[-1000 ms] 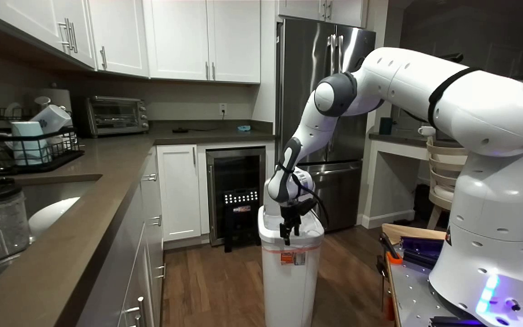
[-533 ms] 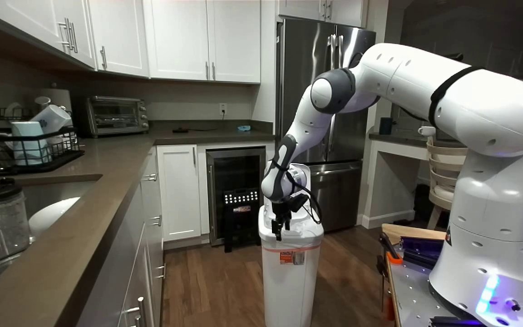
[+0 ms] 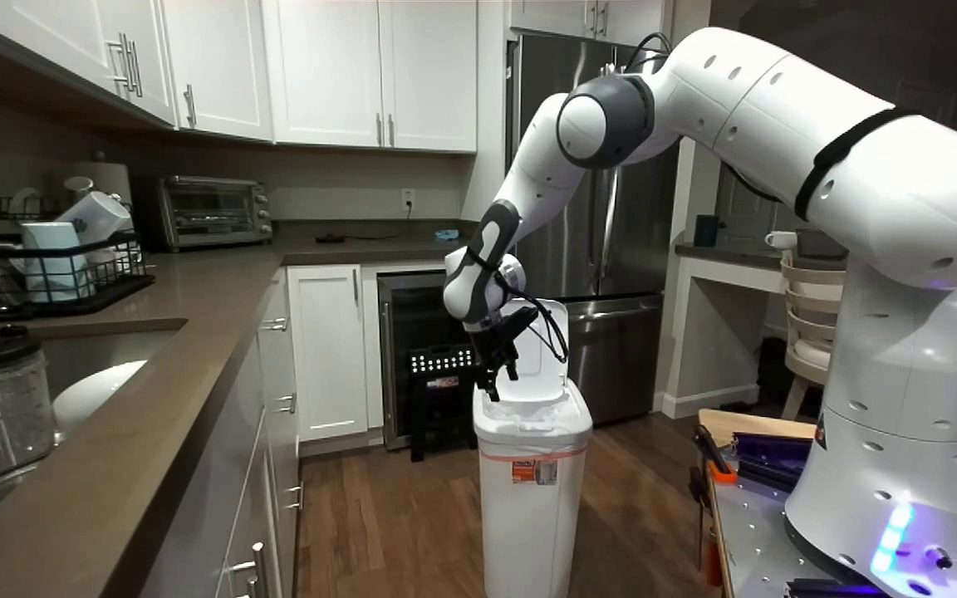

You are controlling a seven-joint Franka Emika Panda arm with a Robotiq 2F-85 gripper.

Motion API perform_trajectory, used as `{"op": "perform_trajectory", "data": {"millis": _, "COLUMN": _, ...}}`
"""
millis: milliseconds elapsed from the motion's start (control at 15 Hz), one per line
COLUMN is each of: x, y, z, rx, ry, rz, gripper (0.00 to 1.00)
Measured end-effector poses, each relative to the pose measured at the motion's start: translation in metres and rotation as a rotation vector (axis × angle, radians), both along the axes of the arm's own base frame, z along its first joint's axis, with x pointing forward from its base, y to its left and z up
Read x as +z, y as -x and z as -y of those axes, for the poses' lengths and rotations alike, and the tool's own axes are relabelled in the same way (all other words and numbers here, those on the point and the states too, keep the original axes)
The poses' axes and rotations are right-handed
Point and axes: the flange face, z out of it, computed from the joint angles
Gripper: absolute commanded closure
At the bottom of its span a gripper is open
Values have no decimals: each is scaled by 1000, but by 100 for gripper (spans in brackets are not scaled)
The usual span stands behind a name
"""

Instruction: Open the bin

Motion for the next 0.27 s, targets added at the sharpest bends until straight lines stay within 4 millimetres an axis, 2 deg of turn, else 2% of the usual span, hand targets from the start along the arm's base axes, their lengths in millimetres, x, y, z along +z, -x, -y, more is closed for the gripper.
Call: {"op": "perform_trajectory", "data": {"millis": 267, "x": 32, "y": -5, "z": -26, "rx": -77, "ry": -17, "rz": -102, "gripper": 0}}
